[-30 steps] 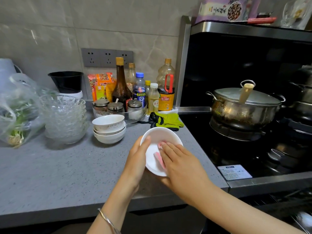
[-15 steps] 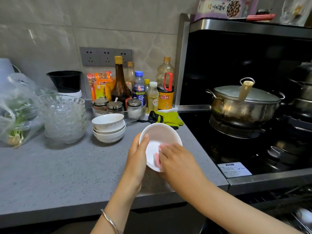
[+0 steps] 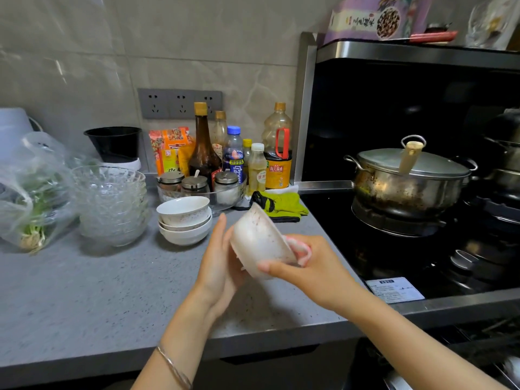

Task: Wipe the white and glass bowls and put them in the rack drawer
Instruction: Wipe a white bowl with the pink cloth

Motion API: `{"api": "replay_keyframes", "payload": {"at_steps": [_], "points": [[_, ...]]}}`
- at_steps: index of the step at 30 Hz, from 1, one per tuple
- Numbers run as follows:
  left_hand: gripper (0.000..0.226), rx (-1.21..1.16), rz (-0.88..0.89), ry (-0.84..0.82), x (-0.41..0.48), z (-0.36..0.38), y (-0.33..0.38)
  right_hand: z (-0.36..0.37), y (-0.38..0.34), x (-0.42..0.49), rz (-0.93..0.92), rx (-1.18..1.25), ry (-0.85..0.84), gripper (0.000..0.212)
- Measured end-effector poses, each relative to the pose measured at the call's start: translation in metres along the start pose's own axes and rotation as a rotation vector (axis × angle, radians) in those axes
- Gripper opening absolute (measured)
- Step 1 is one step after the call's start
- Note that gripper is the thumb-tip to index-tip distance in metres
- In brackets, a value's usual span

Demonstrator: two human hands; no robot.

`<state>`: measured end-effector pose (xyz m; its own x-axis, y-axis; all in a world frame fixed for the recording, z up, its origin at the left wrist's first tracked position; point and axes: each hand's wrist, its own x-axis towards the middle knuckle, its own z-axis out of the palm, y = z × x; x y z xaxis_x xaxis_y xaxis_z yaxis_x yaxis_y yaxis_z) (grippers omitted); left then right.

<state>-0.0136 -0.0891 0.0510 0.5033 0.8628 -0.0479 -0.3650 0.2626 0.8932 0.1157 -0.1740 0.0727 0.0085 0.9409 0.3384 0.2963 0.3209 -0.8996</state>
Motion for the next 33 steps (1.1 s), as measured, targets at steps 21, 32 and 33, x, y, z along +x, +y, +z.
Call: {"api": "replay_keyframes", "payload": {"at_steps": [21,32,33], "points": [[0.043,-0.426,-0.011,-0.009,-0.003,-0.001,0.005,-0.015,0.005,0.010,0.264,0.318,0.140,0.037],[0.051,-0.414,0.045,0.018,-0.009,0.007,0.013,-0.013,-0.005,0.006,-0.038,0.311,0.272,0.039],[0.051,-0.393,0.043,0.023,-0.009,0.009,0.011,-0.009,-0.008,0.007,-0.116,0.182,0.262,0.036]]}}
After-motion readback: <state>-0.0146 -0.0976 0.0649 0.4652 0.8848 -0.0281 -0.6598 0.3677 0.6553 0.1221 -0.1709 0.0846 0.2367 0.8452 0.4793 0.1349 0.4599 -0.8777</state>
